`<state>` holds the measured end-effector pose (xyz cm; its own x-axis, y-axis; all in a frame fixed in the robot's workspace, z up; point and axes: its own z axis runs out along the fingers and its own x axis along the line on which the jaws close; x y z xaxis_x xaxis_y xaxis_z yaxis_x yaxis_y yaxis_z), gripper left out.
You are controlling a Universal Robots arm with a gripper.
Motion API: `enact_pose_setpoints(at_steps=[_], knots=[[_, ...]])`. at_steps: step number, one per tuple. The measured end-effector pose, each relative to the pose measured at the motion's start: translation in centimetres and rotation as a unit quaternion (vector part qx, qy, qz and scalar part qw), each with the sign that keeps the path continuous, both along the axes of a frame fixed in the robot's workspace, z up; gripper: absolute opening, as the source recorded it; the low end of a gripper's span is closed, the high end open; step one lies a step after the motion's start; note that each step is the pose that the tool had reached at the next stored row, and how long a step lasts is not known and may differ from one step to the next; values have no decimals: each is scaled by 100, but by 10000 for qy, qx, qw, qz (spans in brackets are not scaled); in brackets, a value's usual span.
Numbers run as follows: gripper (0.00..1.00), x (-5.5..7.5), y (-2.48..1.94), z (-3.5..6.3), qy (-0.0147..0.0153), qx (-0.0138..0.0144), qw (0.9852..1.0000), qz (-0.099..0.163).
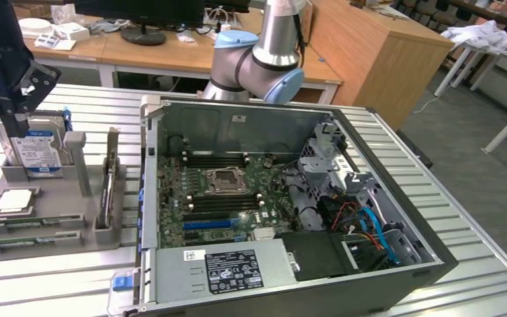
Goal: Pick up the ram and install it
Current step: 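Pick up the ram and move it above insertion slot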
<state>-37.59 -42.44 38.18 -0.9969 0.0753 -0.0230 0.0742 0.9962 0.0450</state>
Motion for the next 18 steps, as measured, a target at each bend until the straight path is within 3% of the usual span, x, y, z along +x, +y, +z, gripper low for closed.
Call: enact_pose_setpoints(at_steps=[10, 14, 18], knots=[[11, 0, 0, 0, 0, 0, 10000, 62], [11, 0, 0, -1, 0, 0, 9993, 378], [11, 0, 0, -3, 0, 0, 9972, 742]])
